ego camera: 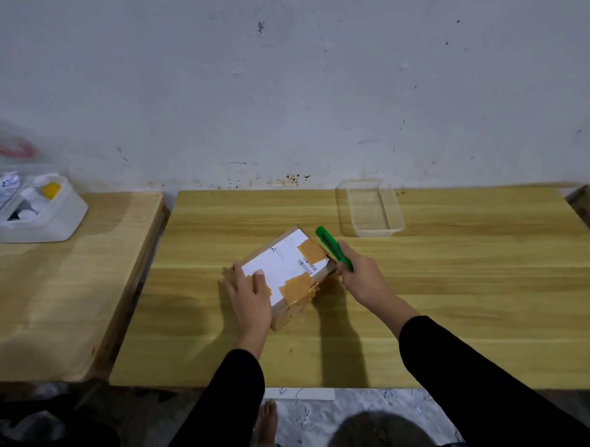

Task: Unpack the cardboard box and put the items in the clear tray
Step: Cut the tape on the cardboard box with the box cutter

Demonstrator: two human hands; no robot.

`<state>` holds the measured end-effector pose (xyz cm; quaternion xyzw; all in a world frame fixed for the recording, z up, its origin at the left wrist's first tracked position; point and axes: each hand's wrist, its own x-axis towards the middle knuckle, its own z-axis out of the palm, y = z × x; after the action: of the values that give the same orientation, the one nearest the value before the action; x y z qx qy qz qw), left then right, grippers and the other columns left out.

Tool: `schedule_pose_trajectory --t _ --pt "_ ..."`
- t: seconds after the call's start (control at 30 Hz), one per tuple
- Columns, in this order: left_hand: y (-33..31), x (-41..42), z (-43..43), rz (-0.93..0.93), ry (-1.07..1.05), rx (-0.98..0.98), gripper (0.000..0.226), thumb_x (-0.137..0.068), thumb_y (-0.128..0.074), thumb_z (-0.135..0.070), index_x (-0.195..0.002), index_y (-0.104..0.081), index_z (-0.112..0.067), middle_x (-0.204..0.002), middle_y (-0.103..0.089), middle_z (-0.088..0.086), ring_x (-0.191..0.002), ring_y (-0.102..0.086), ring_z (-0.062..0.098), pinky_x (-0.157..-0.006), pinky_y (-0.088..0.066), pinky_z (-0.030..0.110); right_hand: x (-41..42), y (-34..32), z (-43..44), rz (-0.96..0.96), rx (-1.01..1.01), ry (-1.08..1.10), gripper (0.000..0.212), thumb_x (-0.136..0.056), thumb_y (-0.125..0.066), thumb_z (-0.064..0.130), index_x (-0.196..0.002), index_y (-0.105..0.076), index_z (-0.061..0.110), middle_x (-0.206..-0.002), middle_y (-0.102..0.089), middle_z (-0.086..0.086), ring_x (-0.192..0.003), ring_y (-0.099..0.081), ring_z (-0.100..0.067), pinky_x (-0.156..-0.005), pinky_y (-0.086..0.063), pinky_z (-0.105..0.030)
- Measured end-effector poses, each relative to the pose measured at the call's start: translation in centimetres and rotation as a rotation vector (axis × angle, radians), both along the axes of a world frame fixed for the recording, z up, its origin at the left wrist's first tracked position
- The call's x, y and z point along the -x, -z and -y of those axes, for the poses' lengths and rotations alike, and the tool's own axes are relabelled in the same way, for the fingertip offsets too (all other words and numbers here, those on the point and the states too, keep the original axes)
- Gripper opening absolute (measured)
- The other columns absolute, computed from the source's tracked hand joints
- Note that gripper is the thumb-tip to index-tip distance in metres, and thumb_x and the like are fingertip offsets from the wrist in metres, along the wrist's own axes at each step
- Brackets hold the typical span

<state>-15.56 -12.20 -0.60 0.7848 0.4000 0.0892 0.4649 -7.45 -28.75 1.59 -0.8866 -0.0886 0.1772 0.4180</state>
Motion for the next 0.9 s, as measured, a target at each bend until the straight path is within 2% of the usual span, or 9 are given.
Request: schedule_pose_trajectory --t 0.13,0.23,0.3,0.43,0.53,0.6,0.67,0.77,0.9 --pt "0.5 0.3 1.3 0.017 0.054 0.021 0.068 -0.096 -0.041 -0.038 -0.150 -0.003 -0.022 -0.158 0.000 0.014 -0.145 -0.008 0.029 -0.110 -0.024 0.036 -0.9 -0.7 -0.3 0.084 0.022 0.025 0.040 -0.095 -0.044 0.009 -0.134 -0.046 0.013 -0.102 -0.065 -0.020 -0.076 -0.054 -0.022 -0.060 -0.037 -0.022" --pt "0.6 -0.2 0.3 0.004 0.120 0.030 0.067 -0.096 -0.042 -0.037 -0.150 -0.004 -0.023 -0.158 0.000 0.014 -0.145 -0.006 0.028 -0.110 -0.022 0.038 -1.0 -1.4 -0.4 0.116 0.025 0.012 0.033 -0.094 -0.047 0.009 -0.126 -0.055 0.010 -0.094 -0.065 -0.019 -0.060 -0.052 -0.014 -0.047 -0.037 -0.008" --pt "0.7 -0.5 -0.6 -0.020 0.168 0.018 0.067 -0.096 -0.042 -0.038 -0.150 -0.003 -0.023 -0.158 -0.002 0.014 -0.145 -0.008 0.029 -0.110 -0.023 0.039 -1.0 -1.7 -0.4 0.123 0.008 0.020 0.032 -0.093 -0.049 0.008 -0.124 -0.057 0.009 -0.096 -0.066 -0.021 -0.057 -0.051 -0.013 -0.045 -0.037 -0.003" --pt "0.8 -0.9 -1.1 -0.010 0.172 0.014 0.067 -0.096 -0.044 -0.037 -0.150 -0.007 -0.023 -0.156 -0.014 0.013 -0.141 -0.021 0.030 -0.107 -0.028 0.039 -1.2 -1.7 -0.6 0.130 0.031 0.039 0.034 -0.092 -0.051 0.012 -0.126 -0.057 0.015 -0.097 -0.069 -0.017 -0.064 -0.054 -0.017 -0.055 -0.038 -0.015" --pt "0.8 -0.8 -0.9 0.012 0.156 -0.005 0.066 -0.096 -0.045 -0.036 -0.150 -0.010 -0.022 -0.154 -0.021 0.012 -0.137 -0.027 0.029 -0.103 -0.032 0.037 -1.4 -1.9 -0.9 0.091 0.019 0.045 0.036 -0.092 -0.052 0.011 -0.128 -0.053 0.012 -0.104 -0.067 -0.017 -0.048 -0.049 -0.005 -0.039 -0.033 -0.002" --pt "1.0 -0.8 -0.9 0.023 0.151 -0.004 0.066 -0.096 -0.045 -0.036 -0.149 -0.010 -0.023 -0.153 -0.024 0.012 -0.136 -0.030 0.029 -0.102 -0.033 0.036 -1.7 -2.0 -1.0 0.082 0.019 0.051 0.037 -0.092 -0.050 0.010 -0.129 -0.052 0.010 -0.109 -0.065 -0.017 -0.049 -0.048 -0.001 -0.036 -0.032 -0.001" --pt "1.1 -0.8 -0.9 0.026 0.146 -0.001 0.066 -0.095 -0.045 -0.037 -0.149 -0.010 -0.024 -0.152 -0.026 0.012 -0.135 -0.031 0.030 -0.103 -0.033 0.036 -2.1 -2.1 -1.0 0.088 0.036 0.041 0.036 -0.093 -0.050 0.010 -0.128 -0.054 0.013 -0.112 -0.065 -0.016 -0.058 -0.054 -0.010 -0.047 -0.039 -0.005" --pt "1.2 -0.8 -0.6 0.028 0.123 -0.013 0.066 -0.096 -0.045 -0.037 -0.149 -0.010 -0.024 -0.152 -0.030 0.010 -0.135 -0.032 0.031 -0.104 -0.032 0.036 -2.6 -2.4 -1.2 0.083 0.088 0.015 0.035 -0.092 -0.050 0.012 -0.126 -0.057 0.016 -0.115 -0.065 -0.016 -0.079 -0.058 -0.021 -0.067 -0.044 -0.023" --pt "1.5 -0.9 -0.3 0.020 0.069 0.000 0.066 -0.096 -0.045 -0.037 -0.149 -0.008 -0.027 -0.153 -0.029 0.008 -0.135 -0.032 0.031 -0.105 -0.033 0.036 -2.8 -3.4 -1.0 0.076 0.131 -0.045 0.033 -0.091 -0.046 0.008 -0.120 -0.062 0.015 -0.097 -0.061 -0.016 -0.061 -0.050 -0.019 -0.054 -0.042 -0.026"
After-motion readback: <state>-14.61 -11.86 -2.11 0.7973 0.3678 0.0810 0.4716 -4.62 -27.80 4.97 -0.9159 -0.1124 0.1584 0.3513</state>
